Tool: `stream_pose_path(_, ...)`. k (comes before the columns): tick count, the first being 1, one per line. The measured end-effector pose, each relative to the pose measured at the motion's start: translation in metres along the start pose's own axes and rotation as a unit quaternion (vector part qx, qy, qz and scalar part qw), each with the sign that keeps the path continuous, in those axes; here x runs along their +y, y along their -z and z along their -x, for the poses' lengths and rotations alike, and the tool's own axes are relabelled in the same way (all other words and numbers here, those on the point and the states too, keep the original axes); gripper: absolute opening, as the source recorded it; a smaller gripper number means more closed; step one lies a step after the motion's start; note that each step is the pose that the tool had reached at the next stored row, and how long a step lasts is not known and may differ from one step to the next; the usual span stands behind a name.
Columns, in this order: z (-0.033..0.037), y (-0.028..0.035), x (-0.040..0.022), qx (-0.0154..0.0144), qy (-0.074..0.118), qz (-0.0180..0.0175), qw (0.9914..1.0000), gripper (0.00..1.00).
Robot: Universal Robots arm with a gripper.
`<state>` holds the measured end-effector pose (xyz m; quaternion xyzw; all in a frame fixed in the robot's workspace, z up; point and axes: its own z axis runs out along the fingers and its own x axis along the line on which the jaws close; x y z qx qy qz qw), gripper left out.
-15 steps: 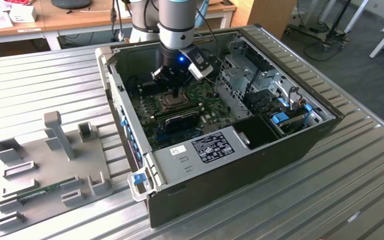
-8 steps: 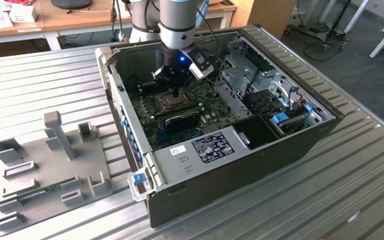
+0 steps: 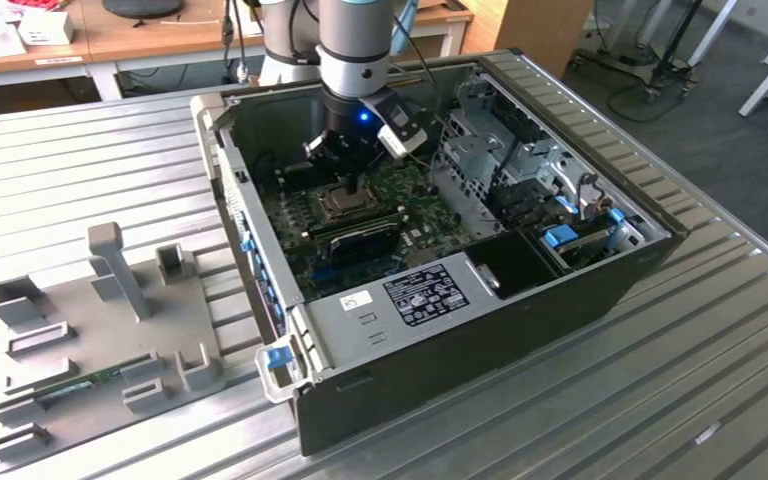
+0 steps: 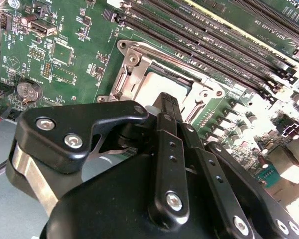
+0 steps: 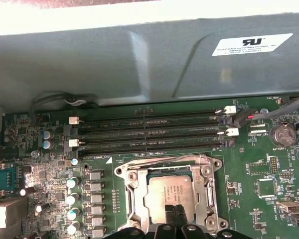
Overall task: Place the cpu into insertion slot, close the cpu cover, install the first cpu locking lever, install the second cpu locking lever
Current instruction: 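Install the second cpu locking lever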
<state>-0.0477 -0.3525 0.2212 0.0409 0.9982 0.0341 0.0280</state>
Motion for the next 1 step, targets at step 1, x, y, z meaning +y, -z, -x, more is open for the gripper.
stream_pose_path(1,0.0000,0.0000,0.0000,0.0000,0.000,0.0000,1.00000,0.10)
